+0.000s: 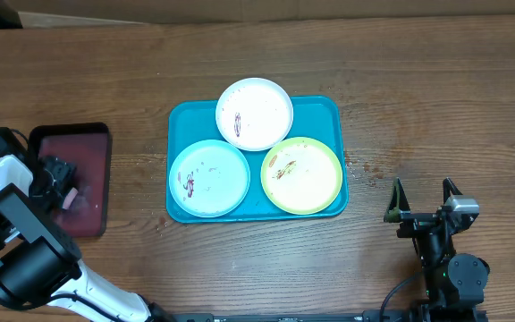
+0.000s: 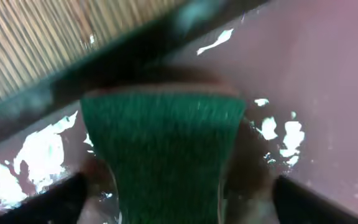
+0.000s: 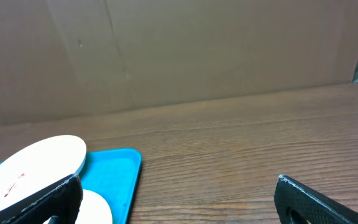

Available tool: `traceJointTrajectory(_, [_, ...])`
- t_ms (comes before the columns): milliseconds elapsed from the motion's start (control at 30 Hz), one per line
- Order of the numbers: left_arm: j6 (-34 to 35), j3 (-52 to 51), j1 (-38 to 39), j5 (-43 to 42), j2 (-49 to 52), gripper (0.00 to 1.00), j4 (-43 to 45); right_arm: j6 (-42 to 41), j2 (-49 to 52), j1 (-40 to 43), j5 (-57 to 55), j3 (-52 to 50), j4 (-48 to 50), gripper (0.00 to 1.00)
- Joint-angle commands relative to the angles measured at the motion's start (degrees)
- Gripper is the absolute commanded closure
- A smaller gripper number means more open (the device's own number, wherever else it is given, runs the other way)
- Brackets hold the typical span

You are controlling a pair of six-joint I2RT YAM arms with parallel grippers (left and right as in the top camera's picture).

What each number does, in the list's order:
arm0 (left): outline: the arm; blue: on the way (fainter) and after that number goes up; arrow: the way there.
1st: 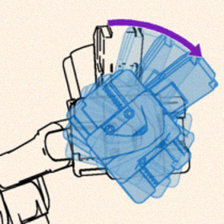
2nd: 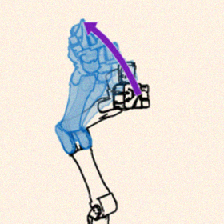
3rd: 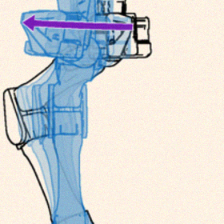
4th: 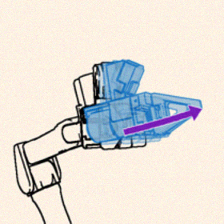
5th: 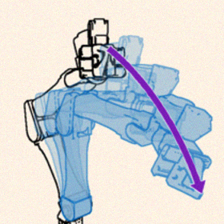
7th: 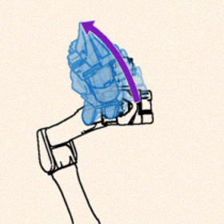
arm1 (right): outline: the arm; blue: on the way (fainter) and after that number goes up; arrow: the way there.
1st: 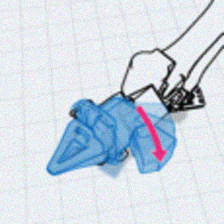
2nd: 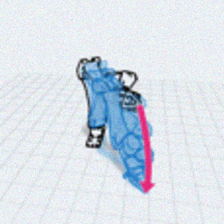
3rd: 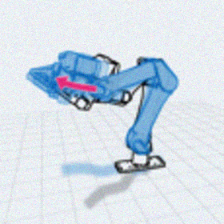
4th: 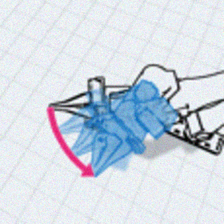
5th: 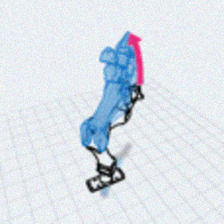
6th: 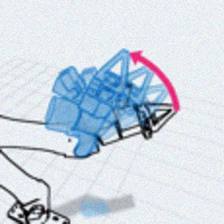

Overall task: Clean dirty plates on tray and stack at the side
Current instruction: 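Lower the left gripper and grasp the green sponge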

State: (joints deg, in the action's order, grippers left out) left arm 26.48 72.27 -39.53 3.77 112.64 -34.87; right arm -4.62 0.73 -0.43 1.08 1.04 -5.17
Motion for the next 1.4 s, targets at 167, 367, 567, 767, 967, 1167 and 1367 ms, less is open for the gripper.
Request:
traceJointTrajectory(167, [-4.74,0.66,-0.31,7.06,0.83,0.0,1.99,0.17,-0.39,-0.26,-0.39,-0.57,0.33,0.0])
traceJointTrajectory(367, [-4.68,0.63,-0.31,6.47,0.83,0.78,1.38,0.17,-0.39,-0.26,-0.39,-0.57,0.33,0.0])
traceJointTrajectory(567, [-4.68,0.66,-0.31,4.17,0.76,0.96,-0.09,0.17,-0.42,-0.26,-0.39,-0.57,0.33,0.0])
traceJointTrajectory(767, [-4.66,2.64,-0.31,-0.5,-1.05,0.96,-1.44,0.17,-0.42,-0.26,-0.39,-0.57,0.33,0.0])
traceJointTrajectory(967, [-4.68,5.84,-0.31,-3.41,-2.84,0.0,-4.74,0.17,-0.39,-0.26,-0.39,-0.57,0.33,0.0])
traceJointTrajectory(1167, [-4.68,5.64,-0.2,-3.39,-1.97,0.05,-7.69,0.17,-0.39,-0.26,-0.39,-0.57,0.33,0.0])
traceJointTrajectory(1367, [-4.66,5.44,-0.13,-3.28,-0.28,0.37,-11.19,0.17,-0.39,-0.26,-0.39,-0.57,0.33,0.0])
